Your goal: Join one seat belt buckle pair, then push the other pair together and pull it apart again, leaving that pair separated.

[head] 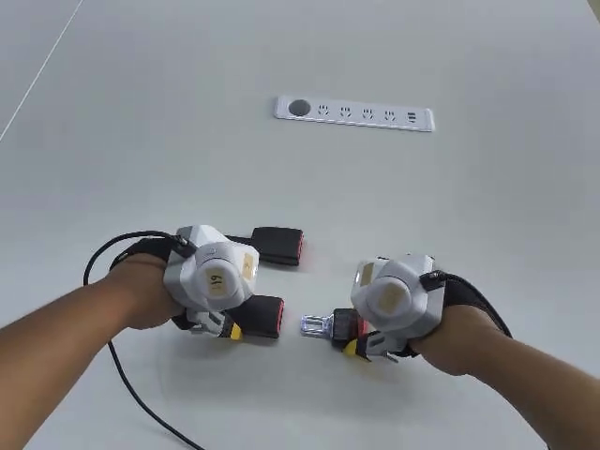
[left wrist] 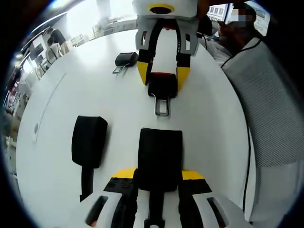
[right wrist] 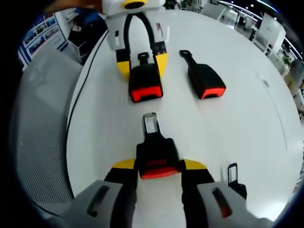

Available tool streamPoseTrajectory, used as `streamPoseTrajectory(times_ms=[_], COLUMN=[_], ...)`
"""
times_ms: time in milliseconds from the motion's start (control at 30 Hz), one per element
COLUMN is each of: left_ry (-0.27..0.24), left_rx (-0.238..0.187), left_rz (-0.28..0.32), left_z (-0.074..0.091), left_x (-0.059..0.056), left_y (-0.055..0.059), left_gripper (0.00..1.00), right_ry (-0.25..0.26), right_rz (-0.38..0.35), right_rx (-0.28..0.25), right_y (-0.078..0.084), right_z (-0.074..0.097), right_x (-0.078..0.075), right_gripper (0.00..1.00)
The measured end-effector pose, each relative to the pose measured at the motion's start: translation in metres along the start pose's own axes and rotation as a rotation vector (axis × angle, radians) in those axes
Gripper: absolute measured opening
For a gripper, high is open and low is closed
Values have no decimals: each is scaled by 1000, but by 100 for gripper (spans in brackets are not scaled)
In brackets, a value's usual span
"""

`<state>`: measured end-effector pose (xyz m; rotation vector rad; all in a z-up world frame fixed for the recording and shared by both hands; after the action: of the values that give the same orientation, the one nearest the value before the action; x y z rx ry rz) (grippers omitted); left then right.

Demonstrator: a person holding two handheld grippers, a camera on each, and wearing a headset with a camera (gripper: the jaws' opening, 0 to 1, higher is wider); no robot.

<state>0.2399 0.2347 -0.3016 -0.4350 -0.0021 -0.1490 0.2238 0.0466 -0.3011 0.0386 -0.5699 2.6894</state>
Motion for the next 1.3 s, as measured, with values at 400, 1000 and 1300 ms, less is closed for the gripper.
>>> streamPoseTrajectory(times_ms=[400,1000,1300], left_ry=[-8,-12,-1], left_rx=[33,37,66], left_rz=[17,3,-8], left_z=[-1,-2,-3], left_x=[0,0,1], left_y=[-4,-8,-10], left_gripper=[33,32,32], right_ry=[-12,16,20], right_rz=[4,22,-21], right_rx=[-61,-116,-143], right_y=[-21,-32,-39], right_z=[-11,-19,-23], right_x=[4,11,14], right_gripper=[36,34,34])
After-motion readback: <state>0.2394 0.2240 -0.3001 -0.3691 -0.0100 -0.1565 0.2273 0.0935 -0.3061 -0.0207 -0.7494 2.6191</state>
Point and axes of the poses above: the centre of the closed fingertips' face, and the gripper's own axes: z roughly backward along the fingers, x roughly to its left, y roughly out of its underside, the point moved 8 cm from there along z, roughly backward along the fingers, and after that the axes turned 9 degrees about -z, right-handed, at the moved point
